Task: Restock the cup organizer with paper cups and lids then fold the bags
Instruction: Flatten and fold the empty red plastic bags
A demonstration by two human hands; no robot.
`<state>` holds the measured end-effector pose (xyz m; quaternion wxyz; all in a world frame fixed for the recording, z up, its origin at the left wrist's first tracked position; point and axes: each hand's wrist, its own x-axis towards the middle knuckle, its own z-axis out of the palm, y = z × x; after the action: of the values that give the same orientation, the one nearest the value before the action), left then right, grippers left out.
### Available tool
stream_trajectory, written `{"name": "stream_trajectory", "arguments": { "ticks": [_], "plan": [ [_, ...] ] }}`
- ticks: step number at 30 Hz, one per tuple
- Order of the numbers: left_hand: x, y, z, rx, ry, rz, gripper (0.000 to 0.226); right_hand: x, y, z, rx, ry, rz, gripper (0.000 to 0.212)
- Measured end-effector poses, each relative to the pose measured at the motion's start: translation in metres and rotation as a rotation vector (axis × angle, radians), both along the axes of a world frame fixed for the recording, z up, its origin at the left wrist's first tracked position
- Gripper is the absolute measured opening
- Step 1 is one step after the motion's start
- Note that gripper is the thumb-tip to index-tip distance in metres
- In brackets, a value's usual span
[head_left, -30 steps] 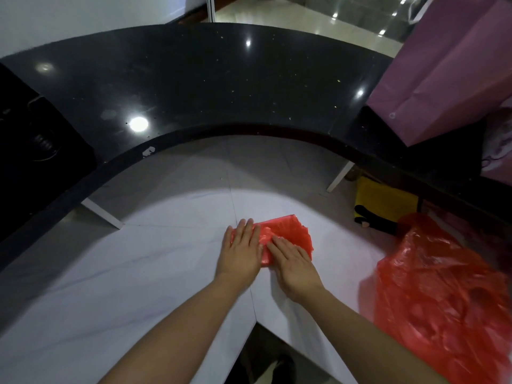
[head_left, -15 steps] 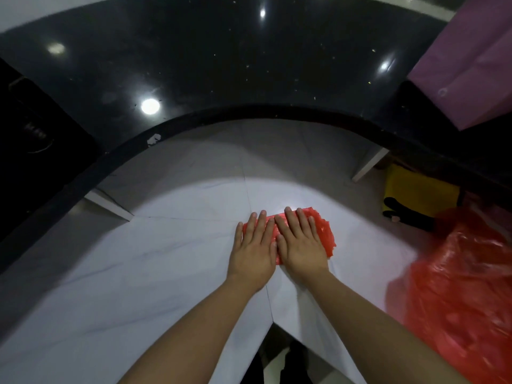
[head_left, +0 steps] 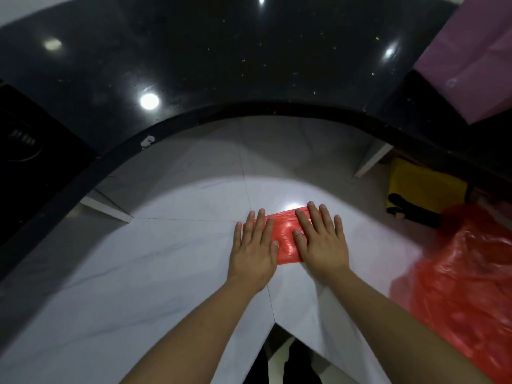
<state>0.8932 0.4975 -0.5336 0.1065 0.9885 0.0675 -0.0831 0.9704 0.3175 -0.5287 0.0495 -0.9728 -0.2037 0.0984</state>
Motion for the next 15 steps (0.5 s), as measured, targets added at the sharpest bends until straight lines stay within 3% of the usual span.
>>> {"name": "stream_trajectory", "arguments": {
  "ticks": [8,15],
  "plan": [
    [0.021,-0.029,0.014,0.027,0.078,0.253,0.071,0.000,0.003,-0.002,0.023,-0.010,0.006,0.059],
    [0.036,-0.032,0.004,0.041,-0.018,0.152,0.064,0.000,0.002,-0.002,0.059,-0.018,-0.016,0.058]
  ]
}}
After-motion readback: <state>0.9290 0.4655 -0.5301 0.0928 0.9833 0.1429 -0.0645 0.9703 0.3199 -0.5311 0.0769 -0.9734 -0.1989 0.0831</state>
